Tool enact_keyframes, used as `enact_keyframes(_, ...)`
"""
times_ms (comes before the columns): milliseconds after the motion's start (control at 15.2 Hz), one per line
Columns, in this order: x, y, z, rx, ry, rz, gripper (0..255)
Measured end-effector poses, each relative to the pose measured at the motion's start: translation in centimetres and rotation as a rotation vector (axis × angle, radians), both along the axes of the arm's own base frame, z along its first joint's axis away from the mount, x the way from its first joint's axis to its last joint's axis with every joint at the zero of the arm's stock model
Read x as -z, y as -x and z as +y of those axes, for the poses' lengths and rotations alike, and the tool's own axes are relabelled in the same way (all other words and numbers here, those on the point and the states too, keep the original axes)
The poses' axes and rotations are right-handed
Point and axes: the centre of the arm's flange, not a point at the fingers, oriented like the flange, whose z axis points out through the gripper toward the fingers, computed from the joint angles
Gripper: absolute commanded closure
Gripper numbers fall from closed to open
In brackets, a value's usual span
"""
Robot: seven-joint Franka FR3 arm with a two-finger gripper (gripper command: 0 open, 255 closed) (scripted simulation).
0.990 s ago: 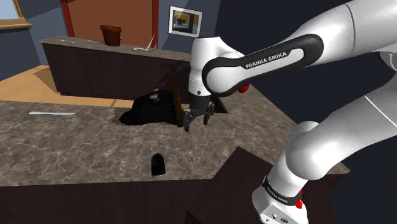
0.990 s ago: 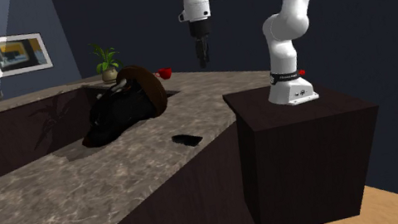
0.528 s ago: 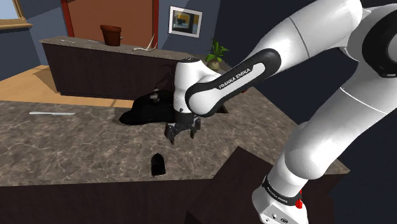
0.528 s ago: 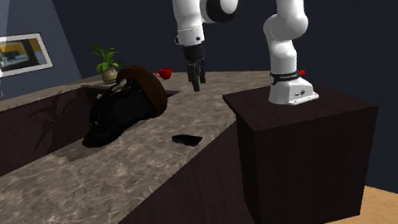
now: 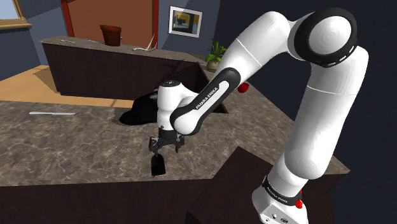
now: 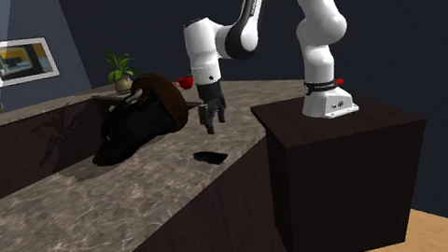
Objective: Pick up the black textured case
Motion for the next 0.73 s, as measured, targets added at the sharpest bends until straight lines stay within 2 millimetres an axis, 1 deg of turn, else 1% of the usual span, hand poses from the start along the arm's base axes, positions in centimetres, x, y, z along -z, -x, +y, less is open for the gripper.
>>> enact_keyframes(198, 3.1, -1.6, 0.8, 0.047, -0.01, -0.004, 0)
enact_keyframes(264, 4.4, -2.3, 1.0, 0.063, -0.014, -0.007, 0)
enact_keyframes(330, 5.1, -2.8, 1.2, 0.074, -0.016, -0.007, 0)
enact_keyframes(726, 8.5, -3.1, 1.6, 0.084, -0.018, -0.008, 0)
